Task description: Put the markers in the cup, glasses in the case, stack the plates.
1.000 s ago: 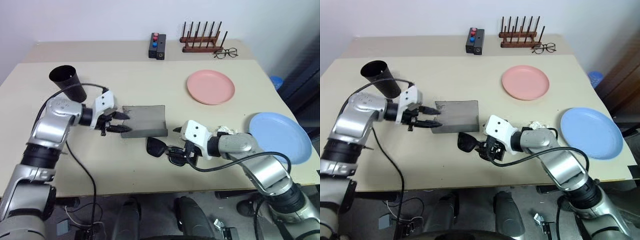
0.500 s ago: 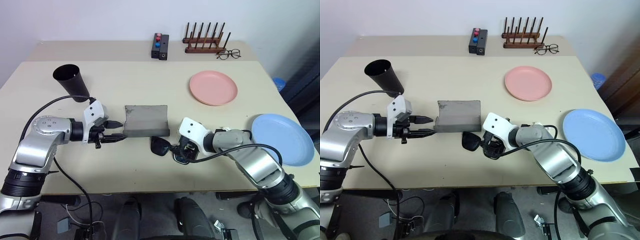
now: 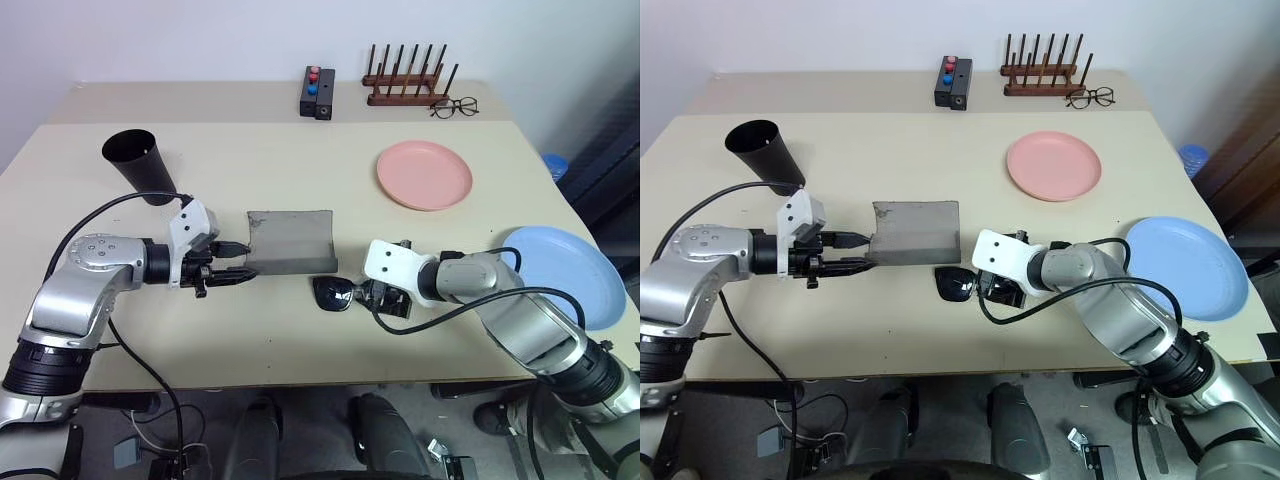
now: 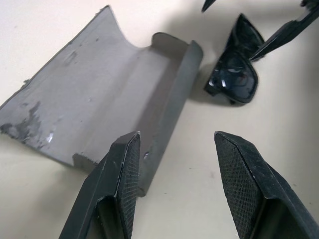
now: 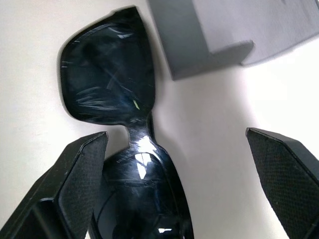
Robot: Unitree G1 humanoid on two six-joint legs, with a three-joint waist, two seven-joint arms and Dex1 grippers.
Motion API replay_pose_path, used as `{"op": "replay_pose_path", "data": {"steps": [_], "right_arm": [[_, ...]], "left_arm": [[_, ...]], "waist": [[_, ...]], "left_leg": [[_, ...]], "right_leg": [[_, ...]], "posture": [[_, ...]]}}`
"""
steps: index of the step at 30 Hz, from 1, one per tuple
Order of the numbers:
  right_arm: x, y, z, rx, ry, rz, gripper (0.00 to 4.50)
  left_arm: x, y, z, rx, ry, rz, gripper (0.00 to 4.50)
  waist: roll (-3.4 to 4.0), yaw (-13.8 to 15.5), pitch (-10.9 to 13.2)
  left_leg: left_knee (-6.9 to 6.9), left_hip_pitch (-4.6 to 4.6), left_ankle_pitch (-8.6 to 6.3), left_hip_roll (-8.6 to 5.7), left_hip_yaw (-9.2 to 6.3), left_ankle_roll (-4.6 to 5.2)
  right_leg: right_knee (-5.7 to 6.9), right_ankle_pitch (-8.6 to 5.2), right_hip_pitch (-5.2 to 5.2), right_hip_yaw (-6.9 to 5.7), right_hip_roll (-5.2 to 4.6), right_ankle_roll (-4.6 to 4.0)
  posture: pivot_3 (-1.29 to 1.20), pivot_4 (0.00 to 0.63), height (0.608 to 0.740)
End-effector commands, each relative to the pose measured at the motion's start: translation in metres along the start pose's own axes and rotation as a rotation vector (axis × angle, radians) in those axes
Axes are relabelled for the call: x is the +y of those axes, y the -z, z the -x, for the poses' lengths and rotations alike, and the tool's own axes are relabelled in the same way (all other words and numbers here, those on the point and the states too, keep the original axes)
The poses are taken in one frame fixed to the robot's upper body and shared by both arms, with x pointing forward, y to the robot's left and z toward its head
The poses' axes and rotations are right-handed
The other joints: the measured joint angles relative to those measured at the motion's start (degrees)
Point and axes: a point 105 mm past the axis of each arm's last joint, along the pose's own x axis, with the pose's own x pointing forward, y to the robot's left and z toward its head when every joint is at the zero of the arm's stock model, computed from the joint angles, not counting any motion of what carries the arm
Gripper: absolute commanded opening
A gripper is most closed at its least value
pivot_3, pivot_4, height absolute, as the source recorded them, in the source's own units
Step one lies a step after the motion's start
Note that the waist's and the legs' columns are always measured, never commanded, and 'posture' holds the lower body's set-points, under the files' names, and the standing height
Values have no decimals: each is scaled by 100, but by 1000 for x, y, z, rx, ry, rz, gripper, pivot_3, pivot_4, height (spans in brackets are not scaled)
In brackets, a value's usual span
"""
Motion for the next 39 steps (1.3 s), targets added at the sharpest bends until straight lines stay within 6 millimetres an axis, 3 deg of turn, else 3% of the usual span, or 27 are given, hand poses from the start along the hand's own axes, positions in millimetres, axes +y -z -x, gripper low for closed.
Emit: {"op": "replay_pose_path", "data": {"steps": [1,2,5,12,22,29,39], "right_arm": [[-6,-8,3,-23,26,87,4500],[-6,-8,3,-23,25,93,4500],[-6,-7,2,-24,16,108,3657],[-6,-6,0,-20,11,117,276],[-6,-4,0,-10,8,126,276],[-14,-5,2,-19,41,307,276],[-11,4,-1,-17,-3,395,276]], "left_arm": [[-8,-2,3,13,24,-24,2389],[-9,-1,3,13,26,-24,2389],[-14,-2,2,-3,35,-13,2458],[-17,-1,-1,-14,32,2,2458],[-17,-2,-2,-24,28,0,2458],[-17,-2,-3,-28,28,-1,2458],[-17,-1,-3,-31,16,4,2458]], "waist": [[0,-3,0],[0,-3,0],[0,5,0],[0,3,0],[0,3,0],[0,4,0],[0,1,0]], "left_leg": [[0,0,0,0,0,0],[0,0,0,0,1,0],[0,0,0,0,1,0],[0,0,0,0,1,0],[0,0,0,0,1,0],[0,0,0,0,2,0],[0,1,0,0,2,0]], "right_leg": [[0,0,0,0,0,0],[0,0,0,0,0,0],[0,0,-1,0,0,0],[0,0,0,0,-1,-1],[-1,0,0,0,-1,-1],[-1,0,0,0,-1,-1],[0,0,0,0,0,0]], "posture": [[0,150,738],[0,150,738],[0,150,738],[0,150,738],[0,150,738],[0,150,738],[0,150,738]]}}
